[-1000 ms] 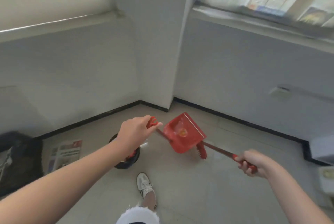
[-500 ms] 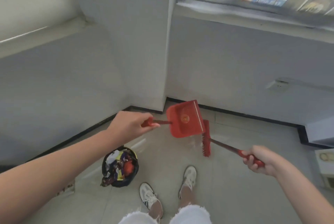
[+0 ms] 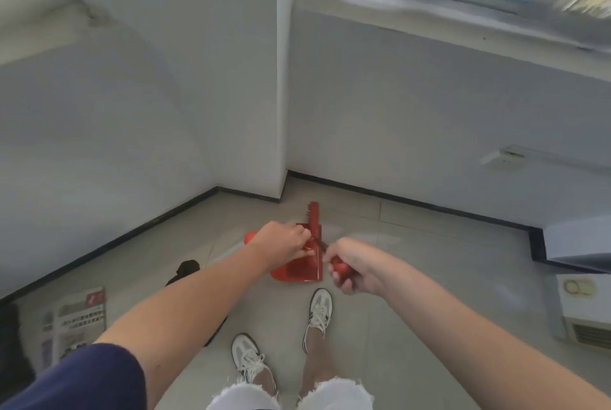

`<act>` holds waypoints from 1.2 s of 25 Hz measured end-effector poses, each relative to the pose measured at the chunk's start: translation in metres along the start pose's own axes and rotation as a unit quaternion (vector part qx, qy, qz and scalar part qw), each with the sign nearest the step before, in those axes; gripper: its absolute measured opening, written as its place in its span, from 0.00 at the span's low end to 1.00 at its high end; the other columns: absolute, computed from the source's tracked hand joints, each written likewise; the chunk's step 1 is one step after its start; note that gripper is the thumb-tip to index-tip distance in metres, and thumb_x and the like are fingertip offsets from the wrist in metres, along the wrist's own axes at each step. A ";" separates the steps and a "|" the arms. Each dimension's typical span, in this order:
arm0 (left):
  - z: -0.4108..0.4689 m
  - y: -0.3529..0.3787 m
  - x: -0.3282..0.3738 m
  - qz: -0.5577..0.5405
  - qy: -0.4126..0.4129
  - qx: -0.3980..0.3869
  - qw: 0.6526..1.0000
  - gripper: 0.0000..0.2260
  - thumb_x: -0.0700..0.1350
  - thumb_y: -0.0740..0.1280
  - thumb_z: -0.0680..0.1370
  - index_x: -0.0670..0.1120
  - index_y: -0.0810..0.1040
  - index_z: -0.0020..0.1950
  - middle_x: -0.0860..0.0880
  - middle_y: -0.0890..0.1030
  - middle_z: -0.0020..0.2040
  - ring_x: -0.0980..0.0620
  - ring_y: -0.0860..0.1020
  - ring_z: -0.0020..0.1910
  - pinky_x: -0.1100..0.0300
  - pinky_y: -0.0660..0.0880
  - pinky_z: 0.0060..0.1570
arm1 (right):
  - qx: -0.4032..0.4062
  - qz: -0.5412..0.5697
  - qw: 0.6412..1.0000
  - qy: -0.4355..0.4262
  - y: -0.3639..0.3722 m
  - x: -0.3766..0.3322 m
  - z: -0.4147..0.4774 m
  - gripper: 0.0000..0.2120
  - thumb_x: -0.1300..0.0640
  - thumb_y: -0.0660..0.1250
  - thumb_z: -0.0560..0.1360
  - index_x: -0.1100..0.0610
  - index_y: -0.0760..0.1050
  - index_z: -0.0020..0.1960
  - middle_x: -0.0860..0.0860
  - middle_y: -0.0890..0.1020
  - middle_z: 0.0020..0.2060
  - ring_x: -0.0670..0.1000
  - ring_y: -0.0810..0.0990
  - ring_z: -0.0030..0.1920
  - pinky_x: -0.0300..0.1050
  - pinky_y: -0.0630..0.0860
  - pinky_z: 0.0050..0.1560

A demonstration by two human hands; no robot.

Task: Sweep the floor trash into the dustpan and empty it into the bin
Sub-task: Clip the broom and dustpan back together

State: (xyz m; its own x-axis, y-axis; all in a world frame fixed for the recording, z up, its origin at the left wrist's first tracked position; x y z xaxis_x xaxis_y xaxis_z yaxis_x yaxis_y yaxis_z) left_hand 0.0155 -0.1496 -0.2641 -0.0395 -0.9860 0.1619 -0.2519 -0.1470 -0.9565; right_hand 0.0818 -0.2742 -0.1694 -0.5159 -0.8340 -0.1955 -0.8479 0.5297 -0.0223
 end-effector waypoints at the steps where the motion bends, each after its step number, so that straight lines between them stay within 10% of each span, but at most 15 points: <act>1: -0.001 0.013 -0.003 -0.020 -0.019 -0.020 0.999 0.19 0.58 0.57 0.79 0.44 0.75 0.54 0.46 0.80 0.51 0.45 0.78 0.52 0.53 0.72 0.39 | -0.015 0.004 1.000 0.004 0.008 -0.002 0.000 0.11 0.64 0.58 0.74 0.57 0.65 0.33 0.49 0.69 0.23 0.44 0.66 0.15 0.28 0.57 0.17; 12: -0.031 0.034 -0.023 -0.053 0.023 -0.026 0.998 0.27 0.56 0.49 0.73 0.55 0.71 0.70 0.59 0.73 0.69 0.51 0.64 0.74 0.56 0.57 0.68 | -0.075 -0.061 0.995 -0.019 0.063 -0.022 0.001 0.11 0.71 0.59 0.70 0.57 0.64 0.36 0.52 0.66 0.26 0.42 0.60 0.15 0.26 0.53 0.17; 20: -0.037 0.031 -0.017 -0.120 0.005 -0.035 0.992 0.18 0.52 0.56 0.75 0.52 0.75 0.63 0.53 0.78 0.63 0.51 0.68 0.70 0.54 0.63 0.64 | -0.096 -0.159 0.982 -0.018 0.075 -0.025 0.000 0.08 0.66 0.60 0.71 0.57 0.65 0.35 0.51 0.68 0.25 0.42 0.61 0.15 0.26 0.52 0.18; 24: -0.047 0.023 -0.018 -0.194 -0.111 -0.091 0.970 0.07 0.48 0.63 0.76 0.53 0.75 0.54 0.52 0.81 0.54 0.50 0.79 0.55 0.61 0.68 0.44 | -0.075 -0.214 0.969 -0.101 0.064 -0.023 -0.002 0.09 0.55 0.56 0.78 0.58 0.72 0.46 0.55 0.75 0.31 0.49 0.72 0.21 0.36 0.66 0.23; 27: -0.043 0.018 -0.022 -0.236 -0.120 -0.127 0.956 0.10 0.52 0.61 0.76 0.55 0.75 0.55 0.53 0.81 0.54 0.49 0.79 0.54 0.58 0.72 0.47 | -0.037 -0.314 0.899 -0.303 0.053 -0.019 -0.002 0.18 0.67 0.56 0.77 0.48 0.77 0.56 0.55 0.74 0.50 0.51 0.78 0.45 0.41 0.77 0.44; 30: -0.028 -0.003 -0.022 -0.260 -0.136 -0.165 0.942 0.11 0.47 0.61 0.78 0.46 0.76 0.57 0.45 0.81 0.56 0.44 0.78 0.55 0.55 0.71 0.49 | -0.030 -0.392 0.821 -0.414 0.053 -0.028 -0.009 0.13 0.61 0.67 0.73 0.46 0.74 0.54 0.47 0.68 0.49 0.48 0.71 0.48 0.40 0.71 0.54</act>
State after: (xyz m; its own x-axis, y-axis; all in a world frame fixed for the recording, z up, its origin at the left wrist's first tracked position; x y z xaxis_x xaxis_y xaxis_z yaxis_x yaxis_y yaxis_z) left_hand -0.0101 -0.1249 -0.2581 0.4100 -0.7778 0.4763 -0.4579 -0.6272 -0.6301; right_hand 0.0501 -0.2244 -0.1565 0.4308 -0.5106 -0.7442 -0.8966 -0.1485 -0.4171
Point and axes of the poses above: each hand's wrist, its own z-axis towards the middle knuckle, its own y-axis out of the palm, x = y × z, the point moved 3 cm from there along z, towards the middle knuckle
